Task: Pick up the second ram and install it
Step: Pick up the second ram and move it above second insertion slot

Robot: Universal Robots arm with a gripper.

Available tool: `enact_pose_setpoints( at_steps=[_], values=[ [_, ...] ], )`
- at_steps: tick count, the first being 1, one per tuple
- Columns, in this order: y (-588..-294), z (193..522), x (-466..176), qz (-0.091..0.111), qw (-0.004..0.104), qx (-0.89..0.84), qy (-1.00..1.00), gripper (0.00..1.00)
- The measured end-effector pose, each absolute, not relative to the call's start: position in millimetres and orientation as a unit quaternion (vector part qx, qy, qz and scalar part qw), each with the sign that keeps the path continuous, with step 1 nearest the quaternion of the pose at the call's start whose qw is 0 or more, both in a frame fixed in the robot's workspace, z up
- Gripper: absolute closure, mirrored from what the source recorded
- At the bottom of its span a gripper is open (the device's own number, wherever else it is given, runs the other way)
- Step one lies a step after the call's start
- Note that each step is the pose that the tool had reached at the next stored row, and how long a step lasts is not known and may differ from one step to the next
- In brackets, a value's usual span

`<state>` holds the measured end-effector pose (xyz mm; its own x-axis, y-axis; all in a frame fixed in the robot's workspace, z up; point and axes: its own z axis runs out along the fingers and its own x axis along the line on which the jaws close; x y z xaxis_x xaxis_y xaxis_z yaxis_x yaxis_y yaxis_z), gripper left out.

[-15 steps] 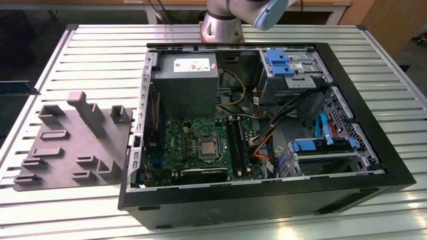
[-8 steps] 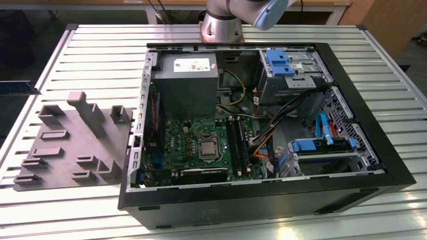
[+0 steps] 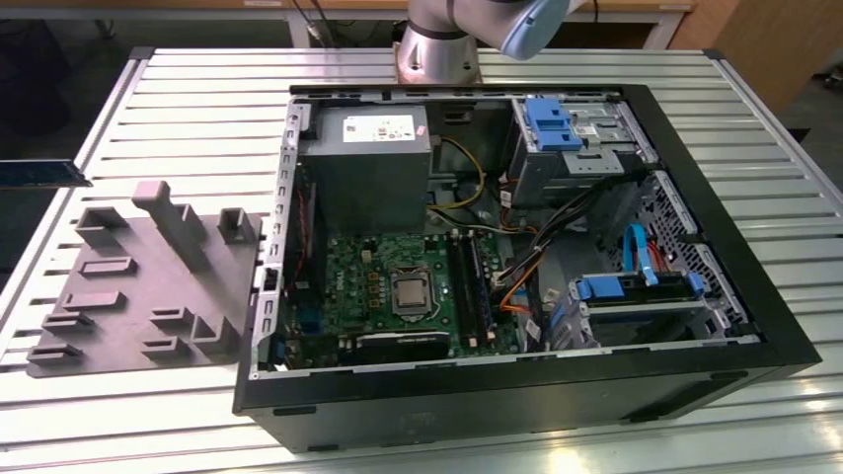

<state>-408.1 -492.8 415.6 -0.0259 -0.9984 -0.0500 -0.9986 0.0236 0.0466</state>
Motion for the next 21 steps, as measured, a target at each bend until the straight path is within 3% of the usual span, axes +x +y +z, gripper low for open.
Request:
enact_pose_setpoints(
  at_steps=[21],
  values=[
    [-492.8,415.7,-381.8,0.034,0.002,-0.698,0.715,0.89]
  ],
)
